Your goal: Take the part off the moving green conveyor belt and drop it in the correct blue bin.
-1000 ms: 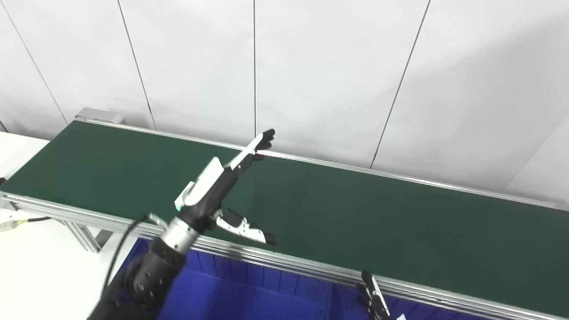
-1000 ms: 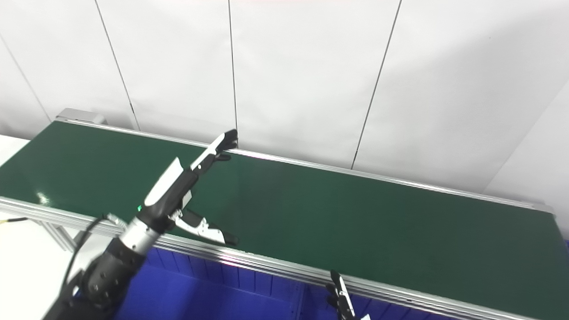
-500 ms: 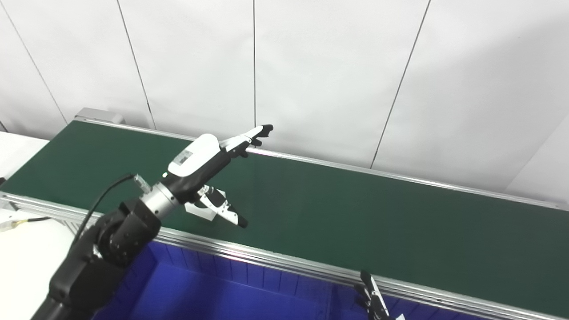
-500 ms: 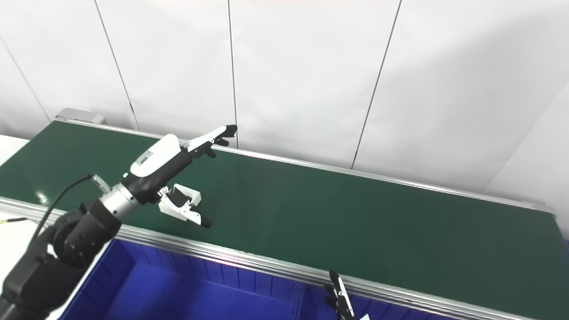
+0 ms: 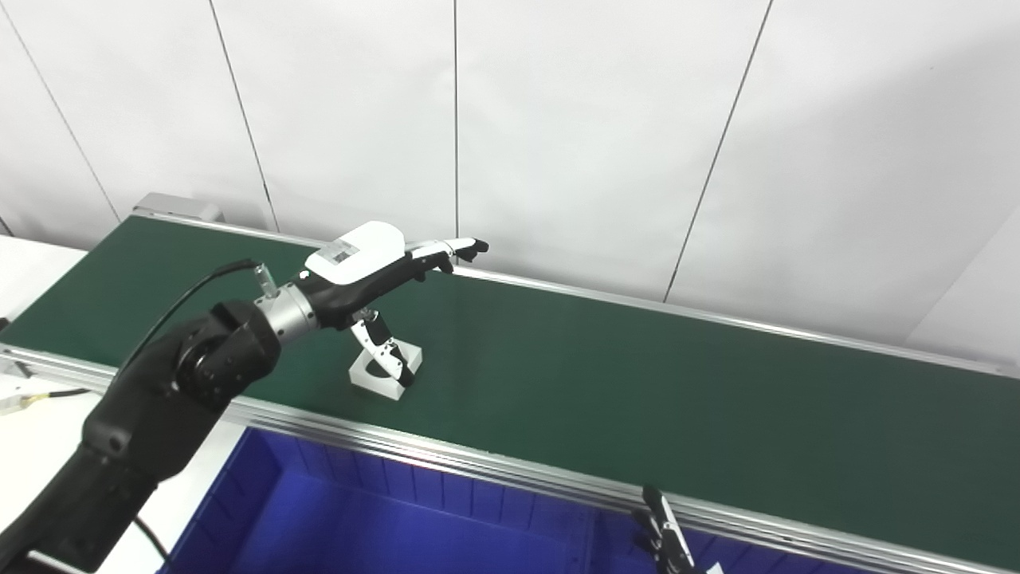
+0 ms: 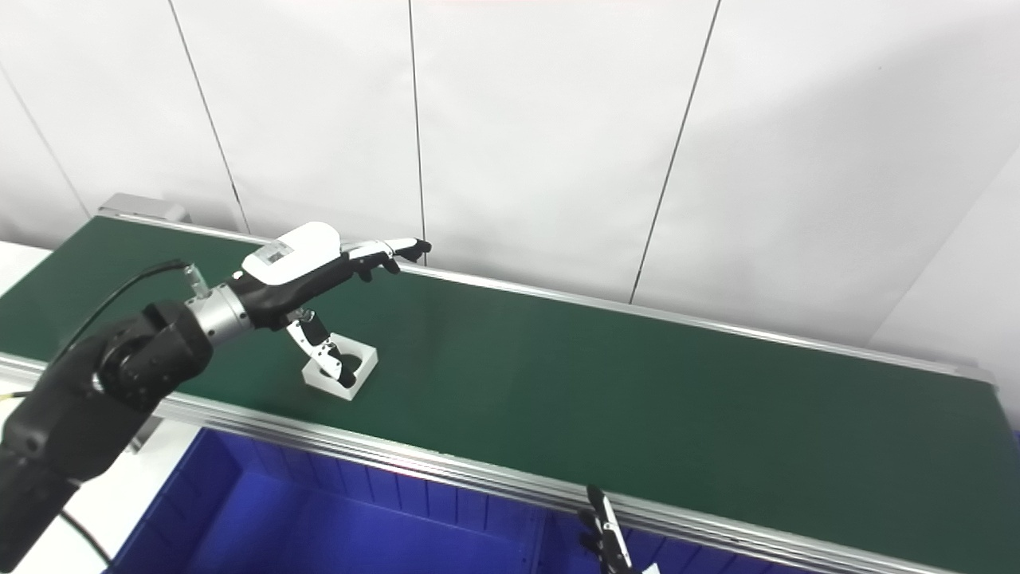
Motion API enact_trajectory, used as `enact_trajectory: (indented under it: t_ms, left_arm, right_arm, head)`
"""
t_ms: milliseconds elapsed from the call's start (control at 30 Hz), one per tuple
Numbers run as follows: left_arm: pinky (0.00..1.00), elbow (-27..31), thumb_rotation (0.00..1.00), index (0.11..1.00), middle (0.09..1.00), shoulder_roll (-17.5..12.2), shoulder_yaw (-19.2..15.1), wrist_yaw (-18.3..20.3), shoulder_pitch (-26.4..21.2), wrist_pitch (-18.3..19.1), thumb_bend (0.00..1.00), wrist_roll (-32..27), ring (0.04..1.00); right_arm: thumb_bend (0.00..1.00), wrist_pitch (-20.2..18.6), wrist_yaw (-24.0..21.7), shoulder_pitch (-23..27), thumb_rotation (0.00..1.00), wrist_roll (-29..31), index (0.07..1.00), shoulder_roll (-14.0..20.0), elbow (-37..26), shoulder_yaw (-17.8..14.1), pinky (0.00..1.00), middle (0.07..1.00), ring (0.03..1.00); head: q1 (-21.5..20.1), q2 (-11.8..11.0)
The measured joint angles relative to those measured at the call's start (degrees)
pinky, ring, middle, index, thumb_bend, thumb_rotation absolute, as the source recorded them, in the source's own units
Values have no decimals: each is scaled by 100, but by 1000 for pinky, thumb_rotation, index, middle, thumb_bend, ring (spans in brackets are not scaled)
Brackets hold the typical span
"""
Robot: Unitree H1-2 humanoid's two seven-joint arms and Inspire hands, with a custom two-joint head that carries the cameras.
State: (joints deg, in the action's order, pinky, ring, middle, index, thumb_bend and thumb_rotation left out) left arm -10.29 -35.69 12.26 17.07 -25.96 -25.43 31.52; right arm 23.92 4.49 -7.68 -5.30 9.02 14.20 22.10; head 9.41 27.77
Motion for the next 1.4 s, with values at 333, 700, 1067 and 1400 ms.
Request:
enact_trajectory:
  t_ms: [333,700,1067,1400]
  left_arm:
    - [679,-496,55,930,868,-16,536,12,-324,-23,1000,532,778]
    - [735,-1353,117,913,857,290,1016,-773,-548,-83,1000,1564,789]
    - [743,-1869,100,883,848,524,1205,-1200,-574,71,1000,2028,792]
    - [750,-2101,116,870,851,524,1376,-1332,-614,157,1000,2280,796]
  right_arm:
    - [877,0,-4,7,949,-1,996,-14,0,7,883,1000,942]
    - [877,0,2,7,937,-15,996,-78,-5,45,873,1000,938]
    - [882,0,21,6,932,-78,988,-116,-53,82,858,994,928]
    - [899,0,32,1,928,-100,982,-107,-85,115,860,996,932]
  head:
    - [-44,18]
    - [-167,44]
    - [-229,79]
    - [-246,114]
